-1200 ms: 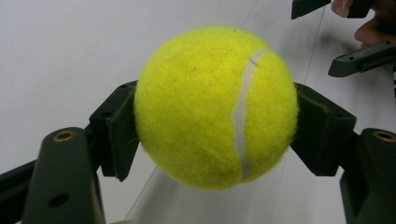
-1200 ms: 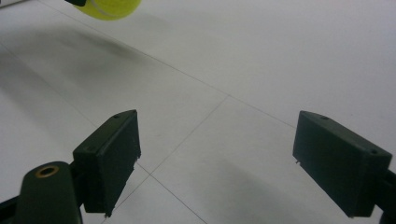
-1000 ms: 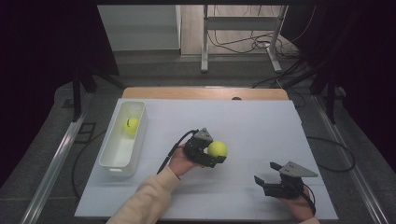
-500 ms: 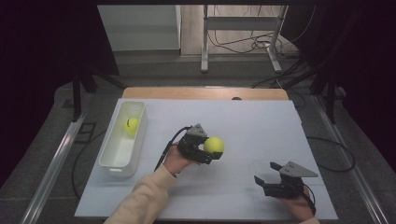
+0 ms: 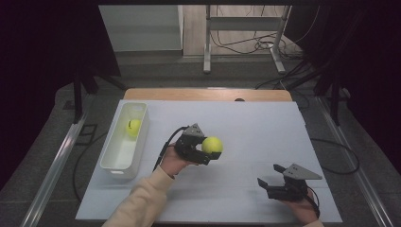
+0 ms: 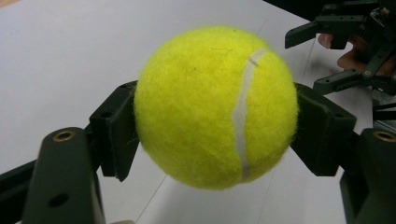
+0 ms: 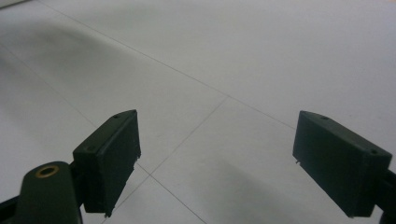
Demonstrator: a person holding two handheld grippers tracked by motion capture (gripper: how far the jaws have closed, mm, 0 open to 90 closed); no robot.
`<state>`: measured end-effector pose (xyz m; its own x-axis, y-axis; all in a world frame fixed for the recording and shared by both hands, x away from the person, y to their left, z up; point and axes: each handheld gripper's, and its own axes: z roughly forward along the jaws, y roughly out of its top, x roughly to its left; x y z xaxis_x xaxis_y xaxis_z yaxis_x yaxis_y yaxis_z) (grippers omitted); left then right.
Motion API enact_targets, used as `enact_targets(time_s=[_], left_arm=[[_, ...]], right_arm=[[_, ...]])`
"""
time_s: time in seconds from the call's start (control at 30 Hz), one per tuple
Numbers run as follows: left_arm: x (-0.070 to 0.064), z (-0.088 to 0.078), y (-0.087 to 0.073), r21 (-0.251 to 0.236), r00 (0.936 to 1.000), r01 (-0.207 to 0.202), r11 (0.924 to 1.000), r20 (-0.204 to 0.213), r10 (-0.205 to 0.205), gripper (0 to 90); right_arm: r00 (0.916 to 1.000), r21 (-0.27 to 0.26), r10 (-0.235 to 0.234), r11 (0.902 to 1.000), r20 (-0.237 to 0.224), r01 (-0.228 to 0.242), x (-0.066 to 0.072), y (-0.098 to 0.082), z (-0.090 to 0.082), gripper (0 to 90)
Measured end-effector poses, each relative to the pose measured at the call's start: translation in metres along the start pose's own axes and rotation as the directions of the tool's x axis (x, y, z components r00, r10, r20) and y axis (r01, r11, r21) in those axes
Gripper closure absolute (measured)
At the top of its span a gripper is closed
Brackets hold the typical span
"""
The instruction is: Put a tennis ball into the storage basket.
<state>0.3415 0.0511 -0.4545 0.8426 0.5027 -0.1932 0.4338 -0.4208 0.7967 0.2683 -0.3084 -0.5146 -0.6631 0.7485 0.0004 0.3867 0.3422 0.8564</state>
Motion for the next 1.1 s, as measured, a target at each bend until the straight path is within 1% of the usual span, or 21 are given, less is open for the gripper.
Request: enact_targets(time_s=[0.33,0.7,0.9,1.1], left_arm=[[0.004,-0.011,-0.002,-0.007,0.9998,0.004,1.0,-0.017,-0.005,26.2],[0.009,-0.023,-0.005,-0.021,0.9992,0.018,0.9996,-0.034,-0.018,26.2],[0.013,-0.033,-0.005,-0.034,0.9987,0.021,0.9992,-0.046,-0.023,26.3],[0.018,-0.045,-0.005,-0.067,0.9973,0.037,0.9971,-0.06,-0.041,26.2]], right_arm=[[1.0,0.0,-0.001,1.0,0.001,0.001,0.0,0.0,0.0,15.5],[1.0,0.0,-0.001,1.0,0.001,0.001,0.0,0.0,0.0,15.5],[1.0,-0.001,0.0,1.0,0.001,0.0,0.0,0.0,0.0,15.5],[1.0,-0.002,0.001,1.0,0.002,-0.001,0.0,0.0,0.0,15.5]])
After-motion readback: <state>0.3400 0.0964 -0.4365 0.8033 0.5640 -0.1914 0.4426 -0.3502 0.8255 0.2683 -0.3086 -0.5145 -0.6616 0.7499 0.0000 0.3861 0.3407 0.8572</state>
